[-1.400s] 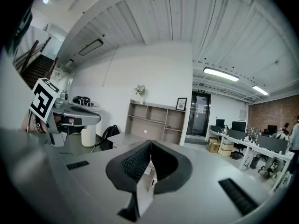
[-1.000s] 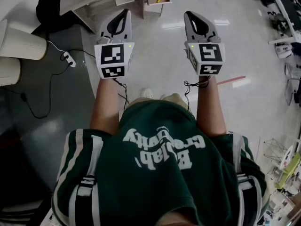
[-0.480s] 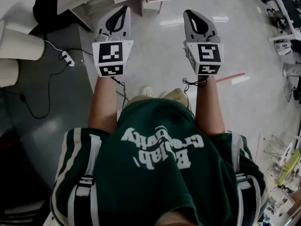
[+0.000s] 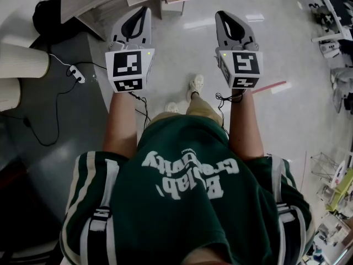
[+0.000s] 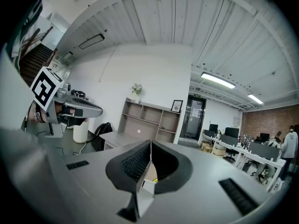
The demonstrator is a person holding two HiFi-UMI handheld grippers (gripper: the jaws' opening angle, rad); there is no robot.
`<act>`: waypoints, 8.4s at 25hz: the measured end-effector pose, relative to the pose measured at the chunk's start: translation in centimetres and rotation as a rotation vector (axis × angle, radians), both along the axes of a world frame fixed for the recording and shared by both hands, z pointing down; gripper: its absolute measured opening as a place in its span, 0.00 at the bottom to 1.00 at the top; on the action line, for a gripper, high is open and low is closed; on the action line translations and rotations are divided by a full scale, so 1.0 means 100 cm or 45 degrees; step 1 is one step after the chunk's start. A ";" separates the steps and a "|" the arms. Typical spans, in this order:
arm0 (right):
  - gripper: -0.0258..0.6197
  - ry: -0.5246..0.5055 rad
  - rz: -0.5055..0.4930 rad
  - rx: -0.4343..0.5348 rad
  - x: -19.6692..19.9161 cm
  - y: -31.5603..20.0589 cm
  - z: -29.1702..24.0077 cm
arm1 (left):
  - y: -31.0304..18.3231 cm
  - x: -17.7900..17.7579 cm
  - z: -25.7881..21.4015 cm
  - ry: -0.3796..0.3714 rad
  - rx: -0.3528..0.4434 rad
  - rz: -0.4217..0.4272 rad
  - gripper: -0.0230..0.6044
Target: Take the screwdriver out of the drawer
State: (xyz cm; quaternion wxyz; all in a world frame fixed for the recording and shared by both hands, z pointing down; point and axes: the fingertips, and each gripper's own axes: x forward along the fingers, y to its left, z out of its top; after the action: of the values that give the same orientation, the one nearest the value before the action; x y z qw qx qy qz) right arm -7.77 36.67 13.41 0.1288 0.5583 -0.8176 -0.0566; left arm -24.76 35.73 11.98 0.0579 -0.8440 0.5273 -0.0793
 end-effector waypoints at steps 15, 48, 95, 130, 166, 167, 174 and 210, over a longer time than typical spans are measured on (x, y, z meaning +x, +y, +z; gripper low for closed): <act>0.09 -0.018 -0.046 0.006 0.057 -0.142 0.003 | -0.134 0.064 0.003 -0.031 0.000 -0.016 0.06; 0.09 -0.164 -0.179 -0.046 0.185 -0.395 0.036 | -0.366 0.204 0.038 -0.140 -0.067 -0.116 0.06; 0.09 -0.161 -0.146 -0.267 0.128 -0.617 0.276 | -0.598 0.197 0.318 -0.184 -0.365 0.082 0.07; 0.09 -0.242 -0.149 -0.402 0.170 -0.659 0.417 | -0.657 0.235 0.571 -0.349 -0.776 -0.069 0.24; 0.09 -0.261 -0.159 -0.486 0.188 -0.667 0.468 | -0.683 0.226 0.686 -0.585 -0.980 -0.205 0.26; 0.09 -0.262 -0.157 -0.485 0.188 -0.666 0.467 | -0.683 0.224 0.686 -0.583 -0.981 -0.215 0.26; 0.09 -0.263 -0.160 -0.479 0.190 -0.667 0.469 | -0.684 0.217 0.685 -0.597 -0.972 -0.245 0.17; 0.09 -0.159 -0.266 -0.292 0.154 -0.647 0.243 | -0.632 0.214 0.447 -0.450 -0.857 -0.161 0.17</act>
State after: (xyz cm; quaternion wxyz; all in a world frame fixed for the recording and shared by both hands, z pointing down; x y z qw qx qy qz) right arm 7.62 -28.04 37.69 0.1341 0.4545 -0.8787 0.0586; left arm -3.35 -27.47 56.66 -0.1373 -0.7549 0.5047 -0.3956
